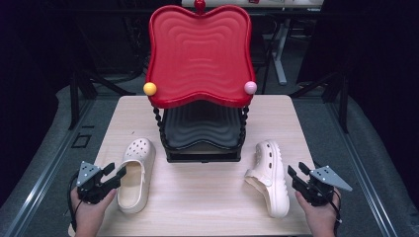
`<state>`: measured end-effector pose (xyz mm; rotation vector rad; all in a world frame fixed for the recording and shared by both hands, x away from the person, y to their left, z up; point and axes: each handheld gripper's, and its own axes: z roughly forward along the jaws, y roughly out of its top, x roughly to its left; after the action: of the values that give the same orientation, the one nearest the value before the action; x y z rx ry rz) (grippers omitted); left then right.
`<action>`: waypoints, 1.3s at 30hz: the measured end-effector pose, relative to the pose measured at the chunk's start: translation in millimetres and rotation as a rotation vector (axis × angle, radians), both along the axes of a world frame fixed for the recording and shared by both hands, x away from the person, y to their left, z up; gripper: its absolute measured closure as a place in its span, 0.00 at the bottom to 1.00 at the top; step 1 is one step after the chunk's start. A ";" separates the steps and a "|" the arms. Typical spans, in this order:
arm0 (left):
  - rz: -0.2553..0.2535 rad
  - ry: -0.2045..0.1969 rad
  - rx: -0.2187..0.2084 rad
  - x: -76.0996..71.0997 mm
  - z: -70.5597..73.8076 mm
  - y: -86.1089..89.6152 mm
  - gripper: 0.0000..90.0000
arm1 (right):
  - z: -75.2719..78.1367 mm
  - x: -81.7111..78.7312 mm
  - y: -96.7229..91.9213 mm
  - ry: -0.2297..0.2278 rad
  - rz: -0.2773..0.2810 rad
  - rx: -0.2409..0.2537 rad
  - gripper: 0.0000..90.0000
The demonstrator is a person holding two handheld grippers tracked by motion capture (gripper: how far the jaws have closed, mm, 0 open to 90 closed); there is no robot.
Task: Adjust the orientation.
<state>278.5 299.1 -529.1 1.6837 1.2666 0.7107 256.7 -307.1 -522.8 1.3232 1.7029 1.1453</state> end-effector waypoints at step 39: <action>-0.042 0.102 0.218 1.5 -3.4 -36.4 0.86 | 1.6 -3.3 -1.2 0.005 -0.002 0.052 0.62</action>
<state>280.0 262.7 -532.5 1.9390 1.2564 0.7685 253.5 -308.3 -521.2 1.3598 1.6852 1.1932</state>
